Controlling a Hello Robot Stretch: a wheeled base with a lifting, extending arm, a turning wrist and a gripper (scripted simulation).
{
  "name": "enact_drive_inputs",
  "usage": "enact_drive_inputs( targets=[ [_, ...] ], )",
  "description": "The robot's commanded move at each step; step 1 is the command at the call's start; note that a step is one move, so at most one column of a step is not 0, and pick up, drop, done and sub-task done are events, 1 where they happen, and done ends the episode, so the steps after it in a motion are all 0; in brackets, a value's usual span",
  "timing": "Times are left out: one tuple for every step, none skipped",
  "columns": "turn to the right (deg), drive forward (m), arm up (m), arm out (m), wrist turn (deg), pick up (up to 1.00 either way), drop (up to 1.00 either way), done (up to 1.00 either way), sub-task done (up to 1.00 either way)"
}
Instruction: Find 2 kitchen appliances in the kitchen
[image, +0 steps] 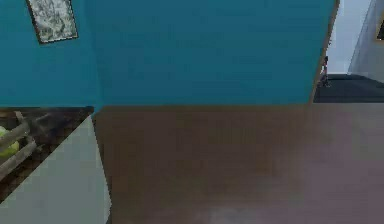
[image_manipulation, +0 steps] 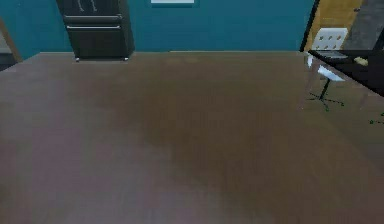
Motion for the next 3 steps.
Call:
enact_drive_inputs(
  targets=[
    [0.0,1.00,0.00,0.00,0.0,0.00,0.00,0.00,0.00],
    [0.0,0.45,0.00,0.00,0.0,0.00,0.00,0.00,0.00],
    [-45.0,0.00,0.00,0.00,0.0,0.00,0.00,0.00,0.00]
  ],
)
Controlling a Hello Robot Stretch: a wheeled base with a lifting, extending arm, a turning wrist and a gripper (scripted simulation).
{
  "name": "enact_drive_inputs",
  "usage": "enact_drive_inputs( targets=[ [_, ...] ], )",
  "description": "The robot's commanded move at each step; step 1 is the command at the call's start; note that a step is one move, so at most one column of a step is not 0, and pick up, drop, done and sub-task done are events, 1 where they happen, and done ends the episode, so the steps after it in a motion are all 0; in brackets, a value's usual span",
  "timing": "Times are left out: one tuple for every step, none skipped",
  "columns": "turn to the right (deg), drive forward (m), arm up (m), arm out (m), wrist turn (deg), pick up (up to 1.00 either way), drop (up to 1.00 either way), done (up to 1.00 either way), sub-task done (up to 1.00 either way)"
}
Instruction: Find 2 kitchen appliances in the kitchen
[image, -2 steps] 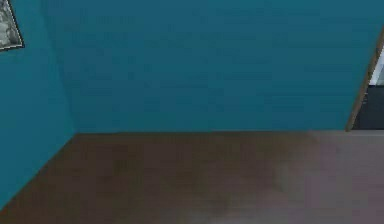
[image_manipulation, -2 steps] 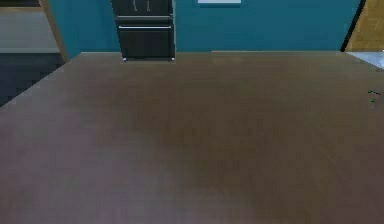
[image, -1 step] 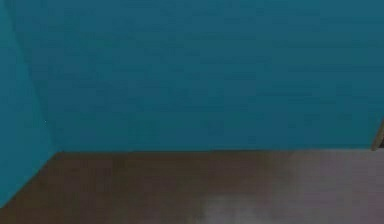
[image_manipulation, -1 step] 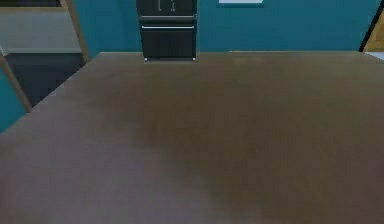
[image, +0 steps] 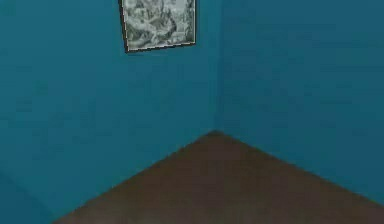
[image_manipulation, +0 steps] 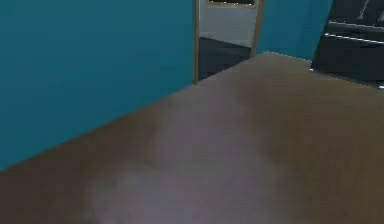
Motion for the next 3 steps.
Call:
enact_drive_inputs(
  targets=[
    [-24.0,0.00,0.00,0.00,0.0,0.00,0.00,0.00,0.00],
    [0.0,0.85,0.00,0.00,0.0,0.00,0.00,0.00,0.00],
    [-45.0,0.00,0.00,0.00,0.0,0.00,0.00,0.00,0.00]
  ],
)
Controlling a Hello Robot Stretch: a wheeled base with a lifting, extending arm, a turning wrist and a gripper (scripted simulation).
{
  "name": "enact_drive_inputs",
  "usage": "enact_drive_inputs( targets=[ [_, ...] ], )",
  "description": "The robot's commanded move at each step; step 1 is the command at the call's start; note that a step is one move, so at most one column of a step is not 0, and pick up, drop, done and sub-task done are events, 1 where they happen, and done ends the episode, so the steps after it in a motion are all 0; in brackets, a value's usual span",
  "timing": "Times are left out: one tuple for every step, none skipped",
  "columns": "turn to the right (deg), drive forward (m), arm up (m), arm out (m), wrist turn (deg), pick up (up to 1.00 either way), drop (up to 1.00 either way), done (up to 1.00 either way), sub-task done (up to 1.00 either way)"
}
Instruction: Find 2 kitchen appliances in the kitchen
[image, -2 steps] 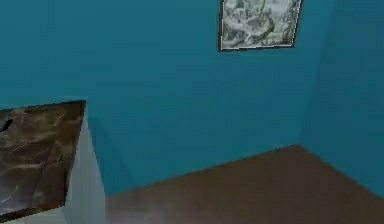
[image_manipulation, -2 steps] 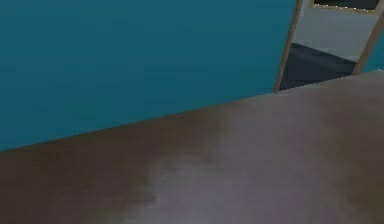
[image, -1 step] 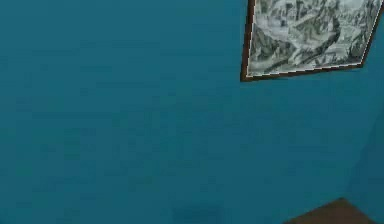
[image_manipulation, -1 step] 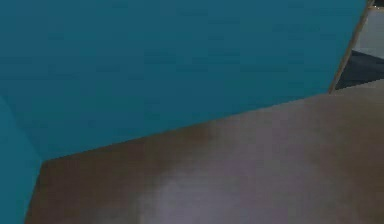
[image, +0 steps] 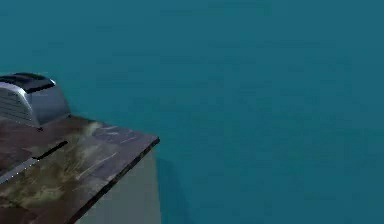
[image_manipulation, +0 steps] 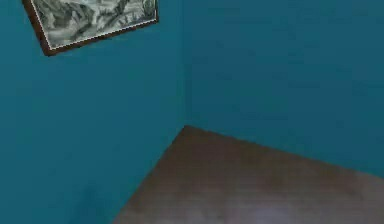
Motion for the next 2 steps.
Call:
enact_drive_inputs(
  targets=[
    [-39.0,0.00,0.00,0.00,0.0,0.00,0.00,0.00,0.00],
    [0.0,0.00,0.00,0.00,0.0,0.00,0.00,1.00,0.00]
  ],
)
